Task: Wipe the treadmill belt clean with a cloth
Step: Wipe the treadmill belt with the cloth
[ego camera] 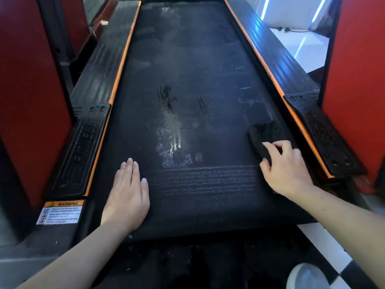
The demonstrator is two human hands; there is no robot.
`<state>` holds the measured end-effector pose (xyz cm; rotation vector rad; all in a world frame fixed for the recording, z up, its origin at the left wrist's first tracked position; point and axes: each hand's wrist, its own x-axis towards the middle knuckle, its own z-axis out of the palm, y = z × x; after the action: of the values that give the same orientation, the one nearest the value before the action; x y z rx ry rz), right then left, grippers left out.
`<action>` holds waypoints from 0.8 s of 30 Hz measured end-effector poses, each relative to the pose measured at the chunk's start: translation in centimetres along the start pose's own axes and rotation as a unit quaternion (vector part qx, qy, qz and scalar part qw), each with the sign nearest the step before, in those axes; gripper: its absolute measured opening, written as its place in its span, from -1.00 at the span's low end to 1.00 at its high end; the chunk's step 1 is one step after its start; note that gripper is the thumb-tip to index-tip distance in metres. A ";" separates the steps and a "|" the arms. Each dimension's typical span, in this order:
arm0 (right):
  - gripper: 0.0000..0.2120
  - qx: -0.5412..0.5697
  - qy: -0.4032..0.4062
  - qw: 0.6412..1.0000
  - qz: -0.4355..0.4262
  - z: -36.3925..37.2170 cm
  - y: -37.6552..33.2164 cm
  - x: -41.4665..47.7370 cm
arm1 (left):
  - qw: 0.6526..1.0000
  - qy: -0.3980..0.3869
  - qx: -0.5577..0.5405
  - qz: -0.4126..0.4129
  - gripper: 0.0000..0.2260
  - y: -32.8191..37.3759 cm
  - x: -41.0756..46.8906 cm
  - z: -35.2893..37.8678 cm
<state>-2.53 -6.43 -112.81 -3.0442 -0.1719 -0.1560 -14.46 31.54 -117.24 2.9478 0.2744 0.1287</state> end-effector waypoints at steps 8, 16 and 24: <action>-0.52 0.005 0.017 1.000 -0.006 0.1 0.3 -1.9 | 1.000 0.009 -0.017 -0.002 -0.38 0.2 -1.9 0.0; -0.52 0.012 0.042 0.999 -0.017 -0.2 0.6 -4.1 | 0.999 0.019 -0.034 0.010 -0.47 0.1 -3.8 -0.3; -0.51 0.017 0.036 0.999 -0.013 -0.7 1.0 -6.5 | 1.000 0.017 0.016 -0.004 -0.38 0.7 -6.4 -0.4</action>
<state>-8.92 -8.20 -112.93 -2.9970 -0.2077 -0.2617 -20.69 29.69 -117.15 2.9774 0.2964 0.1740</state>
